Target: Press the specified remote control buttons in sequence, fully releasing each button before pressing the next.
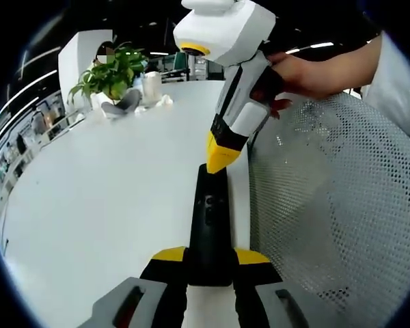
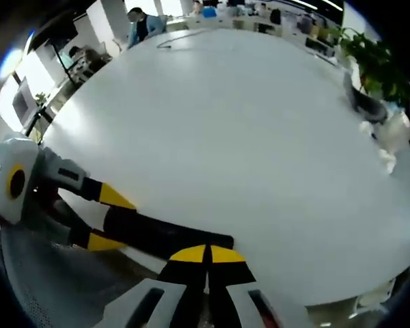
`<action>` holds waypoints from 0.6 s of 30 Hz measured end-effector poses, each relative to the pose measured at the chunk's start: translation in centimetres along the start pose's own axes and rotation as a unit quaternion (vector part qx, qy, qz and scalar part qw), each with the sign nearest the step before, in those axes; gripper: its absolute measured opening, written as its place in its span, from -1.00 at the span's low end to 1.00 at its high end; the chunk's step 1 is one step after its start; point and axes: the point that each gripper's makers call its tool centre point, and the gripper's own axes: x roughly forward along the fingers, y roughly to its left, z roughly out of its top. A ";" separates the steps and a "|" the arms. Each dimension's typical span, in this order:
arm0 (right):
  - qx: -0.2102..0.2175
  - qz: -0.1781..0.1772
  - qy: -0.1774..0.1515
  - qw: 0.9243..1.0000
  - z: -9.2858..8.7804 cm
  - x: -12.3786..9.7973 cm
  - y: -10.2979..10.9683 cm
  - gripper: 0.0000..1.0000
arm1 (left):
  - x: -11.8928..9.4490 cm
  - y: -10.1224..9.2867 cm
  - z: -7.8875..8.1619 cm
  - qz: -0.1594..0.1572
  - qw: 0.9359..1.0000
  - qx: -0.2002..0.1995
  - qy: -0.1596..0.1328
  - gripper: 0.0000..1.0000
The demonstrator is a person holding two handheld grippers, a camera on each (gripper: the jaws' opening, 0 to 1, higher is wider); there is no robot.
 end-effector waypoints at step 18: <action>0.057 0.031 0.000 0.998 0.0 -0.1 -0.1 -1.00 | 0.0 -0.1 0.0 -0.003 1.000 0.002 -0.004 -0.52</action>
